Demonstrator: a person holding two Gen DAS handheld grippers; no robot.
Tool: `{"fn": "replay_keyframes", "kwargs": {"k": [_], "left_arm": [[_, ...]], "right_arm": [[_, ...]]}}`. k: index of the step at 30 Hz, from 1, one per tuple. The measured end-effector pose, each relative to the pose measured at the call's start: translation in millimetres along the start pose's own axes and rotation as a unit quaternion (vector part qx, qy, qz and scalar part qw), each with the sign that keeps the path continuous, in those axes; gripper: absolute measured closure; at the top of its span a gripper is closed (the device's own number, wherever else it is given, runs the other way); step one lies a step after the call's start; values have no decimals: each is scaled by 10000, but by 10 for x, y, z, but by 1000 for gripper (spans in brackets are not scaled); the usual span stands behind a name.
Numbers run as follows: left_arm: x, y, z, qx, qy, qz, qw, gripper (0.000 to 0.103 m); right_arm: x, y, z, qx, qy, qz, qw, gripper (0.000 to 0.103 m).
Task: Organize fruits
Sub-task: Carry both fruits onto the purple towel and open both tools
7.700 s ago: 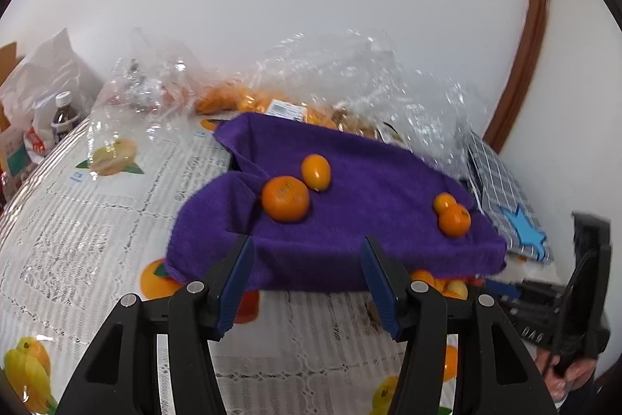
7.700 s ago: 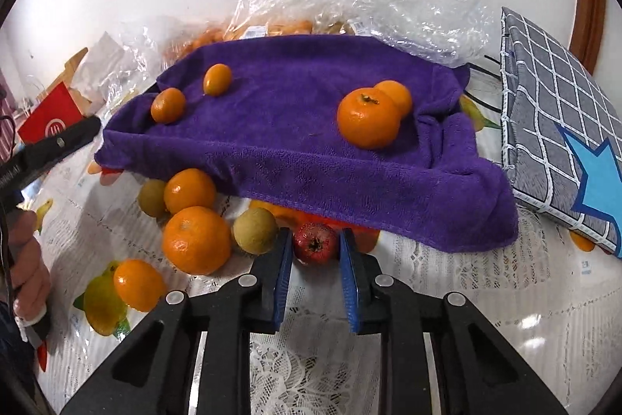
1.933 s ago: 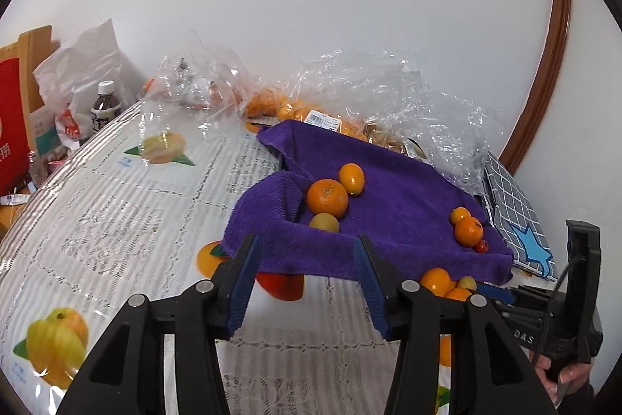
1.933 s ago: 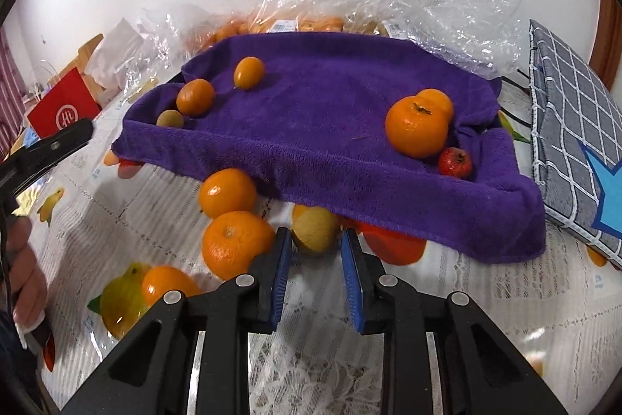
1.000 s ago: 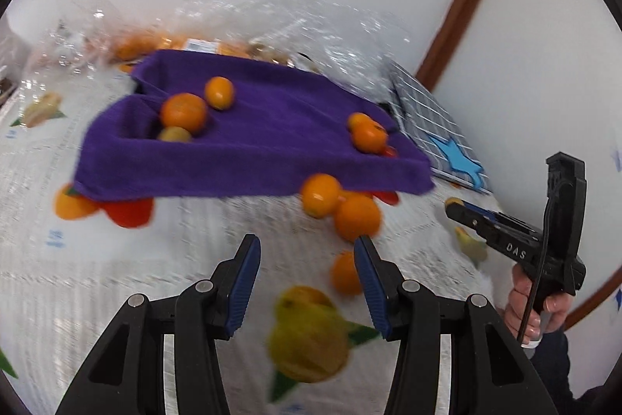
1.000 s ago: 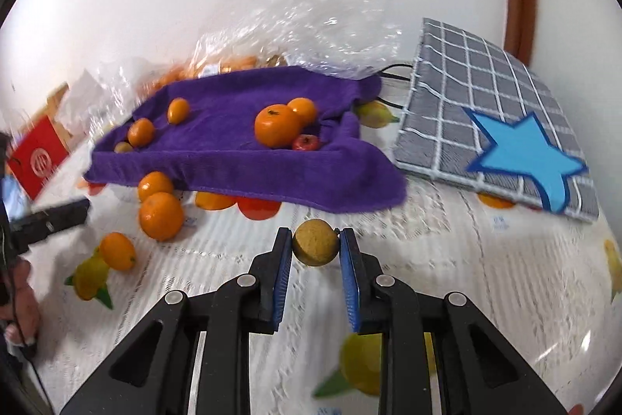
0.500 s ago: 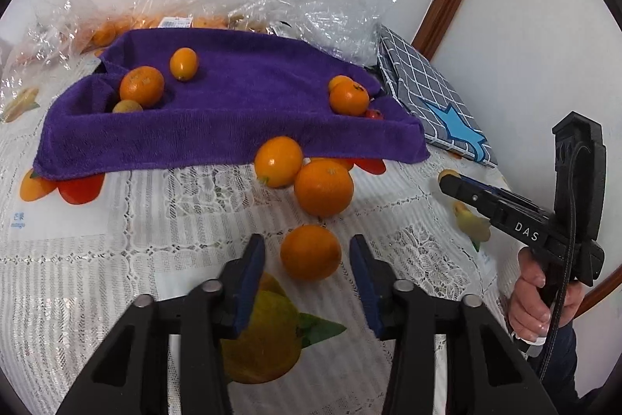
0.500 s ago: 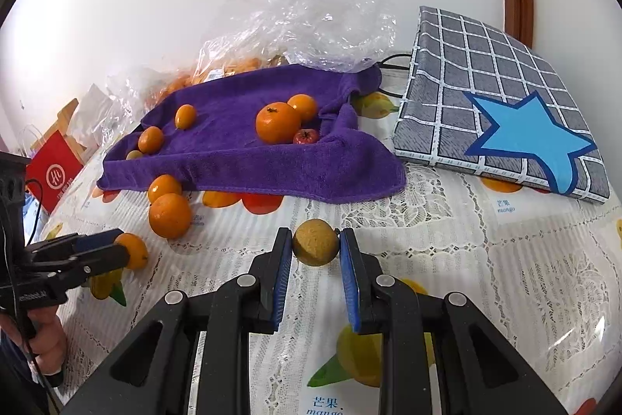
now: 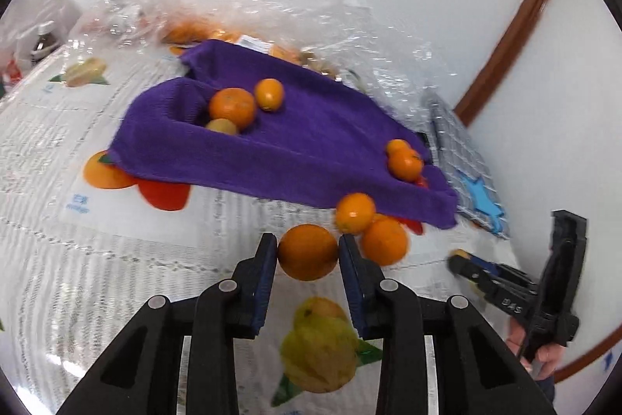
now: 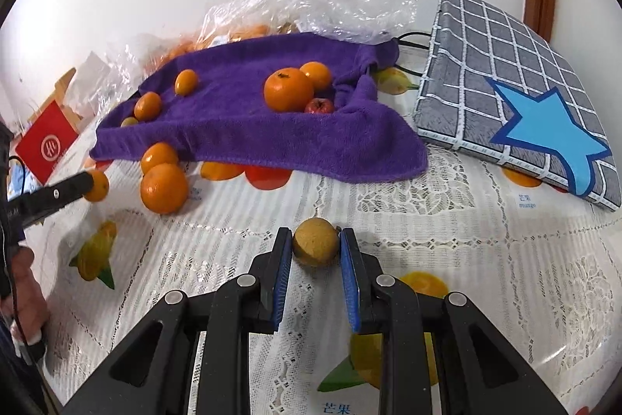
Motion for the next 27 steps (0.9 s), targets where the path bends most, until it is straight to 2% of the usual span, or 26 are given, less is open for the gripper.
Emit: {"fn": "replay_keyframes", "kwargs": {"k": [3, 6, 9, 13, 27], "left_arm": [[11, 80, -36, -127, 159, 357, 9992, 72], [20, 112, -37, -200, 201, 360, 9990, 71], [30, 182, -52, -370, 221, 295, 9986, 68], [48, 187, -56, -383, 267, 290, 9985, 70], [-1, -53, 54, 270, 77, 257, 9993, 72]], "right_arm": [[-16, 11, 7, -18, -49, -43, 10000, 78], [-34, 14, 8, -34, -105, -69, 9999, 76], [-29, 10, 6, -32, -107, -73, 9999, 78], [-28, 5, 13, -10, -84, -32, 10000, 78], [-4, -158, 44, 376, 58, 420, 9984, 78]]}}
Point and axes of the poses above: each gripper's, at about its wrist camera, not at the fingertips, and y roughly the way its jaws point, x to its right, z to its top, the point moved 8 cm from there along y, roughly the way its jaws point, and after that the axes turned 6 degrees about -x, right-handed, at the moved point
